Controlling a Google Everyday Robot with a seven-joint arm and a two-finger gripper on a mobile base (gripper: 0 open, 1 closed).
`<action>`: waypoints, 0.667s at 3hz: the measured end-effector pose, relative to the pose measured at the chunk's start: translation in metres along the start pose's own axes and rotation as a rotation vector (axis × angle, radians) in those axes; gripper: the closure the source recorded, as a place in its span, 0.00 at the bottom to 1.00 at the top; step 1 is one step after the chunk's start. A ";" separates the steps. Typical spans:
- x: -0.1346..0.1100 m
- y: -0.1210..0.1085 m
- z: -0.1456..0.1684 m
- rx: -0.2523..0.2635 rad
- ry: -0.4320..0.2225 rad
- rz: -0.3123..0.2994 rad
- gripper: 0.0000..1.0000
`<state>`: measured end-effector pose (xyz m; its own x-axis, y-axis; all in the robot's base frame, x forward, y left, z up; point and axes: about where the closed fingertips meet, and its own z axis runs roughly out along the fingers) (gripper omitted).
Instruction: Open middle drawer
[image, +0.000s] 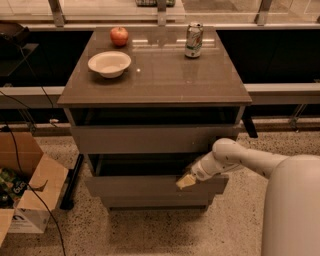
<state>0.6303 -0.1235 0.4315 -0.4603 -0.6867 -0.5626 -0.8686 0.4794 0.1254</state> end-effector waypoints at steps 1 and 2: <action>0.002 0.000 0.001 -0.021 0.007 -0.002 0.00; 0.020 0.010 0.004 -0.121 0.104 -0.009 0.02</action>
Offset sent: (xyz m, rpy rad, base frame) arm -0.0291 -0.0174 -0.0148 -0.0544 0.2075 0.1438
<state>0.6130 -0.1299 0.4183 -0.4637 -0.7467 -0.4769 -0.8855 0.4082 0.2218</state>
